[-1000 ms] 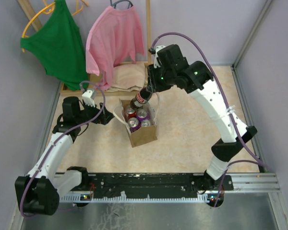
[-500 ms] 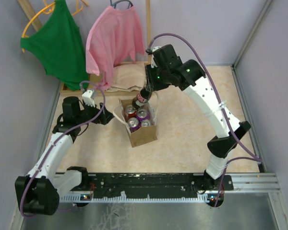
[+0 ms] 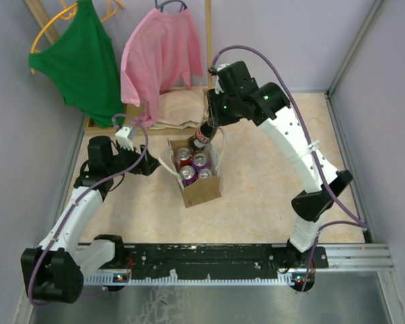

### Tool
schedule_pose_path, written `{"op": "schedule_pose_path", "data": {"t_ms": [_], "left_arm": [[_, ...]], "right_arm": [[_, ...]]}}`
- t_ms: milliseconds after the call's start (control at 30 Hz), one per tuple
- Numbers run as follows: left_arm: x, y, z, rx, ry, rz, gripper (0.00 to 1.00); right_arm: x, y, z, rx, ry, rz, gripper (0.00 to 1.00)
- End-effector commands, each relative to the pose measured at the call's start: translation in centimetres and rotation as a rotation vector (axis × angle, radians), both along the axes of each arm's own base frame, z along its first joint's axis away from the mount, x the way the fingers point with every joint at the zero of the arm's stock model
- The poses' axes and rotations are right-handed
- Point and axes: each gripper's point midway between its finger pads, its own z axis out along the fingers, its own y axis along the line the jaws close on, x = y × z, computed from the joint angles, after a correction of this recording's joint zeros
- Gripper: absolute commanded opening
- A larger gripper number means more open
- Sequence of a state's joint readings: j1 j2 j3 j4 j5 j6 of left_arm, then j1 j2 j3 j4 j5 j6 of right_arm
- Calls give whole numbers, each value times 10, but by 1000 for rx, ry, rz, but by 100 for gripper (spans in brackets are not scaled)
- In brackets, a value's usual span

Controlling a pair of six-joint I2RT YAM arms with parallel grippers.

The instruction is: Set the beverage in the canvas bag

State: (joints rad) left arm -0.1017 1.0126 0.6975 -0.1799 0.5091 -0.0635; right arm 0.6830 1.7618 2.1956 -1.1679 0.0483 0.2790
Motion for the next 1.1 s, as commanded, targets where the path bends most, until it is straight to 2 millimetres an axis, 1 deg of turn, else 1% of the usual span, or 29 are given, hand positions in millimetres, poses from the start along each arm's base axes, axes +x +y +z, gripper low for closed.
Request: {"op": "schedule_pose_path", "data": {"t_ms": [0, 267, 467, 567, 633, 667, 700, 833, 1067], "left_arm": [[4, 2, 7, 1, -25, 1, 89], [4, 2, 6, 4, -23, 2, 89], [4, 1, 5, 2, -18, 0, 89], [4, 1, 4, 1, -16, 0, 89], [5, 1, 4, 2, -16, 0, 89], [4, 2, 4, 3, -15, 1, 89], [4, 2, 3, 3, -15, 1, 89], [3, 2, 2, 3, -12, 1, 89], [4, 1, 2, -1, -12, 0, 89]], "right_arm": [[30, 13, 67, 150, -231, -8, 0], [41, 19, 46, 102, -206, -3, 0], [47, 23, 37, 78, -190, 6, 0], [50, 29, 24, 50, -158, 21, 0], [50, 33, 14, 29, -138, 33, 0], [50, 39, 2, 6, -116, 45, 0], [50, 40, -1, -1, -110, 48, 0], [48, 47, -12, -35, -93, 67, 0], [47, 57, -26, -82, -73, 96, 0]]}}
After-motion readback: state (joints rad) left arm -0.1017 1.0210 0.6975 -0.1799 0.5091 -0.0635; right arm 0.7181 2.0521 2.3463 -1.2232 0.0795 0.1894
